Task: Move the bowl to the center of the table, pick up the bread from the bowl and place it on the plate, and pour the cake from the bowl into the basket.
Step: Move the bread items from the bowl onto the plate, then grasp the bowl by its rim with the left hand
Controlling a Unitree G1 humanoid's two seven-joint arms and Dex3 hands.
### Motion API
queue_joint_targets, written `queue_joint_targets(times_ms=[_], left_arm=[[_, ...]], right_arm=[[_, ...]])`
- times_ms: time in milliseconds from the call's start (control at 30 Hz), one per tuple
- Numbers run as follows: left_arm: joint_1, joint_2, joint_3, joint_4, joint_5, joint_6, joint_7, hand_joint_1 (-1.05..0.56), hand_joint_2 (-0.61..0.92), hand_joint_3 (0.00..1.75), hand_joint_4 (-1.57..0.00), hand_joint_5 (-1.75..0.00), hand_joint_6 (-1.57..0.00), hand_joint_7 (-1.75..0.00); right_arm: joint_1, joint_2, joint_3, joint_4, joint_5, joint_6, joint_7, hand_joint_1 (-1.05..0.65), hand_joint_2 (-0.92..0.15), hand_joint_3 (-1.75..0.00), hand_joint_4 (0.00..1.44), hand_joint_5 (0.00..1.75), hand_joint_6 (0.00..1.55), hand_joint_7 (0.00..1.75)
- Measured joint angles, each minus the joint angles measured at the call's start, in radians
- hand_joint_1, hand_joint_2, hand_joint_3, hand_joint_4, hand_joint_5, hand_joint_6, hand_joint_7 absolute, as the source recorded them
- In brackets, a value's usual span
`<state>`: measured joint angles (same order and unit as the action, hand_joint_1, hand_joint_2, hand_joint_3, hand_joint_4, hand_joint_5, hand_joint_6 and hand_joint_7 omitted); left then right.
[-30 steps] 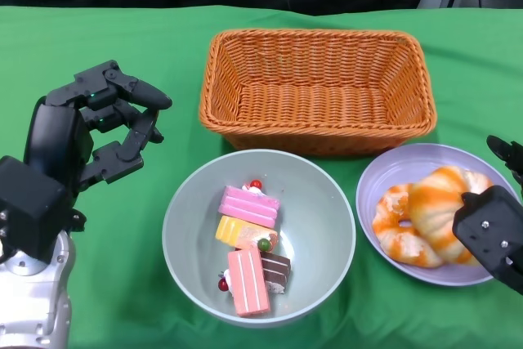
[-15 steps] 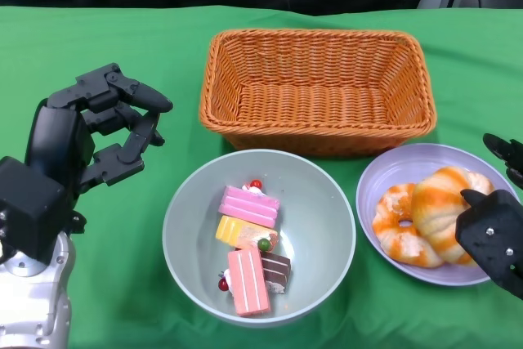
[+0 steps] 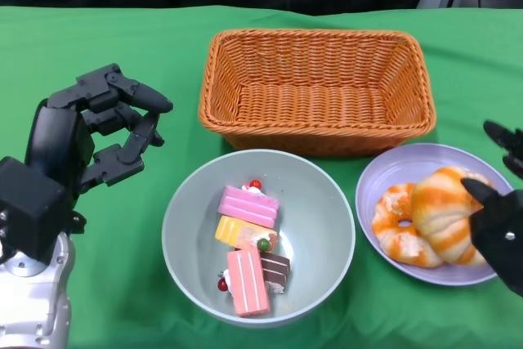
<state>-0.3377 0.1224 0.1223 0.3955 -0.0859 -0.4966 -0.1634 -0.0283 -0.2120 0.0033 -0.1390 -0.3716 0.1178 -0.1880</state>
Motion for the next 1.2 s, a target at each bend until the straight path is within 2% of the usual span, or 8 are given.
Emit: queue_joint_targets(times_ms=[167, 433, 533, 600, 667, 767, 1033, 1200], left_arm=[[0.0, 0.0, 0.0, 0.0, -0.001, 0.0, 0.0, -0.04, 0.7, 0.76, -0.78, -1.39, -0.84, -1.05], [0.0, 0.001, 0.0, 0.003, -0.004, -0.002, -0.013, -0.02, 0.68, 0.8, -0.79, -1.4, -0.84, -1.05], [0.0, 0.001, 0.0, 0.012, -0.007, -0.01, -0.026, -0.02, 0.68, 0.8, -0.79, -1.4, -0.84, -1.04], [0.0, 0.001, 0.001, 0.02, -0.008, -0.014, -0.033, -0.02, 0.68, 0.8, -0.79, -1.4, -0.85, -1.04], [0.0, 0.001, 0.002, 0.021, -0.008, -0.014, -0.037, -0.03, 0.68, 0.8, -0.79, -1.4, -0.85, -1.04], [0.0, 0.003, 0.001, 0.024, -0.006, -0.016, -0.038, -0.05, 0.67, 0.81, -0.79, -1.39, -0.85, -1.04], [0.0, 0.019, -0.001, 0.051, -0.007, -0.036, -0.067, -0.04, 0.67, 0.8, -0.78, -1.39, -0.85, -1.05], [0.001, 0.02, -0.007, 0.054, -0.008, -0.036, -0.094, -0.07, 0.65, 0.79, -0.78, -1.39, -0.84, -1.05]], right_arm=[[0.034, 0.027, -0.032, -0.043, 0.204, -0.211, 0.089, -0.4, -0.92, -0.07, 0.69, 0.05, 0.63, 0.02], [0.11, 0.075, -0.037, -0.071, 0.364, -0.372, 0.186, -0.22, -0.92, -0.03, 0.94, 0.17, 0.84, 0.1], [0.12, 0.098, -0.041, -0.06, 0.371, -0.45, 0.187, -0.18, -0.91, -0.05, 0.86, 0.64, 0.94, 0.14], [0.123, 0.11, -0.049, -0.033, 0.378, -0.504, 0.188, -0.18, -0.9, -0.11, 0.71, 1.03, 0.91, 0.33], [0.126, 0.12, -0.053, -0.001, 0.378, -0.548, 0.188, -0.17, -0.86, -0.21, 0.67, 1.17, 0.79, 0.69], [0.129, 0.135, -0.061, 0.04, 0.387, -0.607, 0.192, -0.12, -0.8, -0.36, 0.69, 1.28, 0.74, 0.95], [0.135, 0.16, -0.065, 0.07, 0.427, -0.674, 0.221, -0.08, -0.59, -0.85, 0.71, 1.45, 0.73, 1.08], [0.144, 0.173, -0.063, 0.065, 0.476, -0.675, 0.251, -0.09, -0.54, -0.94, 0.71, 1.49, 0.72, 1.12]])
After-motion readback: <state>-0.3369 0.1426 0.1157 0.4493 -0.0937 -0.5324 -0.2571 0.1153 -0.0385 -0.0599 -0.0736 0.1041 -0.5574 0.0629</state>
